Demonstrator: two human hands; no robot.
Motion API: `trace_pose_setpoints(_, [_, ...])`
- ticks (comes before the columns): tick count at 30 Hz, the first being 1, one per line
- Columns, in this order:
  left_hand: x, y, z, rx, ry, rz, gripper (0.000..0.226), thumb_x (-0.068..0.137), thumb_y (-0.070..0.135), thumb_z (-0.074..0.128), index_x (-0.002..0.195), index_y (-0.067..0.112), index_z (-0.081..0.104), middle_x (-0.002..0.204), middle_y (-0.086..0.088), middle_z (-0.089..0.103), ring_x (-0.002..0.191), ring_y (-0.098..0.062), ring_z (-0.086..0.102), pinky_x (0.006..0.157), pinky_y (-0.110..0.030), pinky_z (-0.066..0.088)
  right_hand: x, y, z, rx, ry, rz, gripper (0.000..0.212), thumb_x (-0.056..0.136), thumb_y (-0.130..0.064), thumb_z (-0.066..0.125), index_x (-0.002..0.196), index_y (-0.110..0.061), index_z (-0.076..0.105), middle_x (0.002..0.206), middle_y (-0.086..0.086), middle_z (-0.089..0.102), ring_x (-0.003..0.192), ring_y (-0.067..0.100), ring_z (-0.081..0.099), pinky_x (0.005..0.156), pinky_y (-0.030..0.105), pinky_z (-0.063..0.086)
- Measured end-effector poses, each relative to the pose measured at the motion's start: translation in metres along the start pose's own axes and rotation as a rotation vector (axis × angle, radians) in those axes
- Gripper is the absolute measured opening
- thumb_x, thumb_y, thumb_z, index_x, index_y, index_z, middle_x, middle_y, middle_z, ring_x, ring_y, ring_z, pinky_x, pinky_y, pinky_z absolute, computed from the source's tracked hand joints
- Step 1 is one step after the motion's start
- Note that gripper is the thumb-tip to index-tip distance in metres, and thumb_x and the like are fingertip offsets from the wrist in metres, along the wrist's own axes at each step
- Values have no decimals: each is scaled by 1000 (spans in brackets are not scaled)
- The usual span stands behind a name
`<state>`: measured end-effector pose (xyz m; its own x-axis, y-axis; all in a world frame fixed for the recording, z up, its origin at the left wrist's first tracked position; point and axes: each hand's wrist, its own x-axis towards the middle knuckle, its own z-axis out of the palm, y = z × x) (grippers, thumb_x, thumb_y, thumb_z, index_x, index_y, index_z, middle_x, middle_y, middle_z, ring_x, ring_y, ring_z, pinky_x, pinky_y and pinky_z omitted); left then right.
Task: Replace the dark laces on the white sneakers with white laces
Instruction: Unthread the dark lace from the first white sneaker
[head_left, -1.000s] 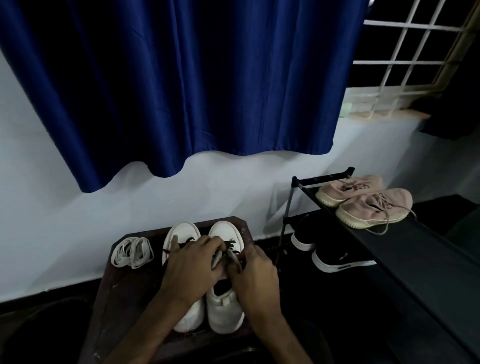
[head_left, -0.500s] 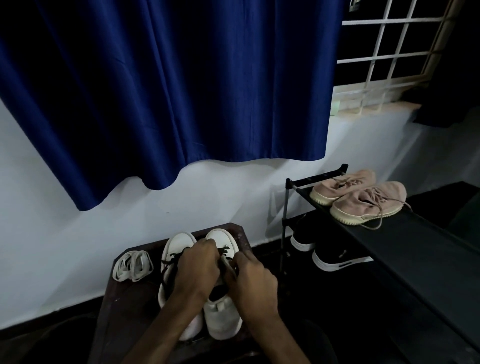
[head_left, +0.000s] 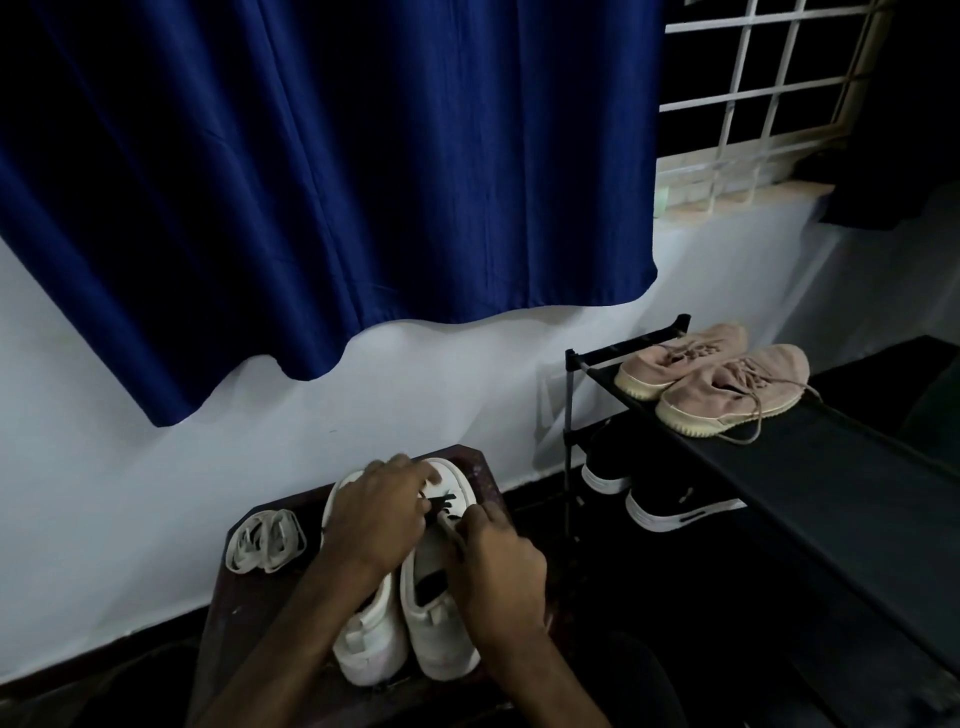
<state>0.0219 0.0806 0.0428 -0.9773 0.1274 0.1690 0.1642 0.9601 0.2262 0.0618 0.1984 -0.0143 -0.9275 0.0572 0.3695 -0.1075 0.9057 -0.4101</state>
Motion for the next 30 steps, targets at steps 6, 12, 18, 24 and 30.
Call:
trace_pose_setpoints(6, [4, 4, -5, 254, -93, 65, 17, 94, 30, 55, 103, 28, 70, 111, 7, 58, 111, -15, 52, 83, -30, 43, -3, -1, -2, -28, -27, 28, 28, 66, -39, 81, 71, -26, 57, 75, -6, 60, 45, 16, 60, 41, 27, 23])
trace_pose_setpoints(12, [8, -24, -13, 161, 57, -169, 29, 94, 11, 49, 110, 27, 67, 114, 1, 54, 114, -21, 49, 85, -38, 45, -2, 0, -2, -2, 7, 25, 28, 66, -42, 79, 68, -24, 57, 71, -7, 61, 39, 18, 57, 33, 24, 31])
trace_pose_setpoints(18, [2, -21, -14, 3, 55, 14, 16, 97, 26, 52, 109, 28, 63, 114, 10, 53, 112, -14, 49, 87, -37, 47, -3, 1, -2, 81, -28, 40, 20, 83, -41, 60, 87, -22, 60, 92, -4, 63, 64, 27, 67, 48, 32, 45])
trace_pose_setpoints(24, [7, 3, -14, 162, -187, 53, 16, 91, 36, 59, 101, 32, 71, 110, 9, 67, 104, -15, 61, 85, -28, 44, -7, 3, -2, 160, -88, 41, 27, 94, -46, 48, 101, -21, 56, 109, -4, 58, 85, 28, 67, 64, 38, 48])
trace_pose_setpoints(30, [14, 2, -20, 247, -284, 35, 15, 91, 38, 58, 92, 26, 67, 109, 6, 67, 104, -19, 62, 82, -29, 41, -5, 4, 2, 117, -41, 43, 22, 89, -44, 56, 90, -22, 58, 96, -4, 61, 69, 26, 67, 52, 34, 42])
